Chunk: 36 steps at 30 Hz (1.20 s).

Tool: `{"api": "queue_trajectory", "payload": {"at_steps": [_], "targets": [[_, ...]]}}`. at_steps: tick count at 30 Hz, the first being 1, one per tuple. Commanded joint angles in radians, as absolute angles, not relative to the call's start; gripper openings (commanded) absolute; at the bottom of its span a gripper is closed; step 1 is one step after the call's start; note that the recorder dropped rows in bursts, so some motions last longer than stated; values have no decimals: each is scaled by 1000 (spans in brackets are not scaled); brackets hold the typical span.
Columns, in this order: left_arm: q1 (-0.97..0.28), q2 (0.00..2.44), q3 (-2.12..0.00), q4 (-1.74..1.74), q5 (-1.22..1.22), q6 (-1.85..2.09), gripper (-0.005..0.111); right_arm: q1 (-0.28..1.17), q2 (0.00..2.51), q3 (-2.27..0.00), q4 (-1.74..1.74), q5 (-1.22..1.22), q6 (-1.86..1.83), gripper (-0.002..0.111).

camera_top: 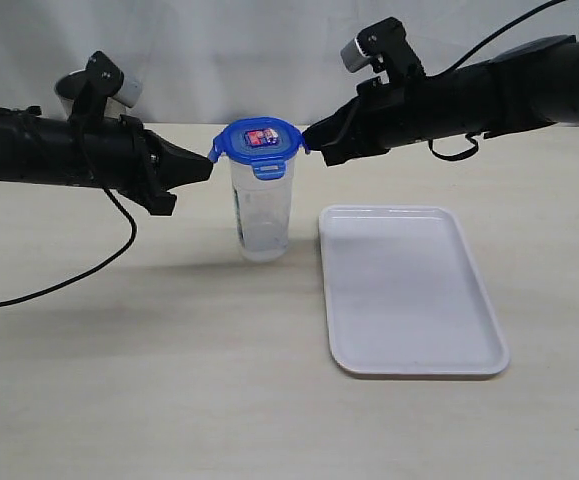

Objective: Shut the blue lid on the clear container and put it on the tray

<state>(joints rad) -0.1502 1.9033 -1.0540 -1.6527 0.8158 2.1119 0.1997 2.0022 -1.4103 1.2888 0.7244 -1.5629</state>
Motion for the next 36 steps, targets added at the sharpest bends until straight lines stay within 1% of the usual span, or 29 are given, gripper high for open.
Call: {"api": "queue_trajectory", "payload": {"at_steps": [1, 17, 24, 29, 32, 36], "targets": [[-152, 1908, -1061, -1658, 820, 2144, 0, 201, 1995, -1412, 1259, 742, -1538, 4], [-152, 1908, -1061, -1660, 801, 2144, 0, 199, 1995, -1412, 1203, 678, -1517, 4], [-152, 1908, -1061, -1660, 712, 2144, 0, 199, 1932, -1412, 1012, 577, -1337, 4], [-152, 1911, -1064, -1658, 696, 2144, 0, 199, 1856, -1412, 1014, 576, -1285, 4], [-150, 1938, -1082, -1654, 700, 2144, 0, 242, 1816, -1412, 1110, 625, -1295, 4], [-150, 1954, -1084, -1657, 697, 2144, 0, 329, 1823, -1453, 1014, 616, -1178, 4]]}}
